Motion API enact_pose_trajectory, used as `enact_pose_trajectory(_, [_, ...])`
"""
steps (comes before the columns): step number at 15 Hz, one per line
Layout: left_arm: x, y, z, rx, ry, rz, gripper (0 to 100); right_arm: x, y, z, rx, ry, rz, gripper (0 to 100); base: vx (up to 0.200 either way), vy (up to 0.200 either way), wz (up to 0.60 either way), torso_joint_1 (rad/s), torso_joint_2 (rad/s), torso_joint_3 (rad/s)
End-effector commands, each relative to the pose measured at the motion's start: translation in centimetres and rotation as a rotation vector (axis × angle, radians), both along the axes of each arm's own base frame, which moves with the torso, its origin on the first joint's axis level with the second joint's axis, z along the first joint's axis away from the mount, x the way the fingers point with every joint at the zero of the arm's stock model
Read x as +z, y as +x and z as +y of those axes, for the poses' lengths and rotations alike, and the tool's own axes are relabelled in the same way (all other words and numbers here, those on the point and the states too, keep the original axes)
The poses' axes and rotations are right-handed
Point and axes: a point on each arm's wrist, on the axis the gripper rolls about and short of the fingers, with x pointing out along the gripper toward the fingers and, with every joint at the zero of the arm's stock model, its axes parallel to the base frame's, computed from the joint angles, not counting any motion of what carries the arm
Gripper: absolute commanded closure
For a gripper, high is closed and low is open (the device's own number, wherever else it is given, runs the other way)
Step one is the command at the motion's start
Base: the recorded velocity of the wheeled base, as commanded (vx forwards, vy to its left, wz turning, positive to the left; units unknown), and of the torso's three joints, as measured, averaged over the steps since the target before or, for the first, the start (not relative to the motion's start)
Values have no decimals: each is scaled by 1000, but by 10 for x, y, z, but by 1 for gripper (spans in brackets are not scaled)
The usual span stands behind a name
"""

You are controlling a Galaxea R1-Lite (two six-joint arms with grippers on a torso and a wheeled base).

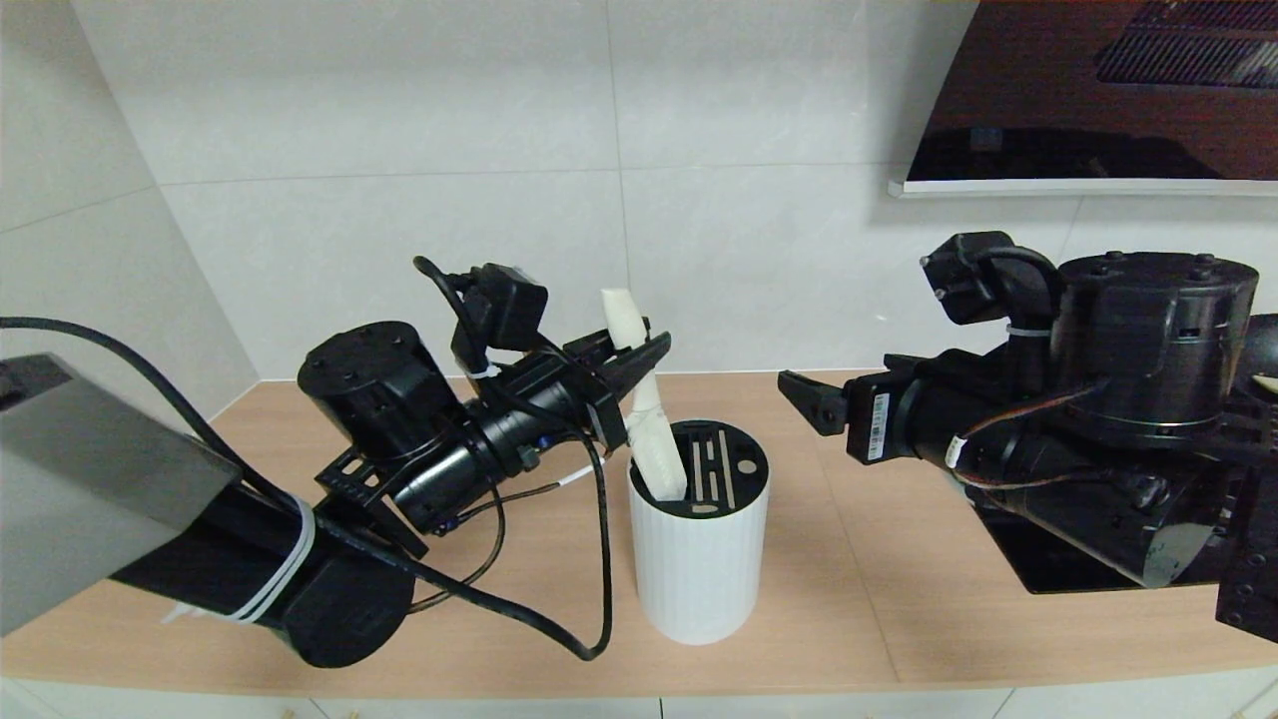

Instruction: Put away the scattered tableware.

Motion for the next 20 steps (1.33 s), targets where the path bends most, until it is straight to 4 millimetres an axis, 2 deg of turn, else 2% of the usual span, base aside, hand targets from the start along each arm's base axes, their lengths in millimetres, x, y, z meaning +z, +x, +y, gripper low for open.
enact_pose_trajectory(1, [-9, 1, -6, -13, 12, 23, 100, 0, 0, 0, 0, 0, 1, 0, 0, 0, 0, 0, 0, 0])
enact_pose_trajectory(13, [-60, 3, -32, -51, 73, 128, 100, -2, 0, 0, 0, -15, -1, 0, 0, 0, 0, 0, 0, 0])
enact_pose_trajectory(20, [-65, 5, -32, -39, 77, 139, 100, -2, 0, 0, 0, -16, 0, 0, 0, 0, 0, 0, 0, 0])
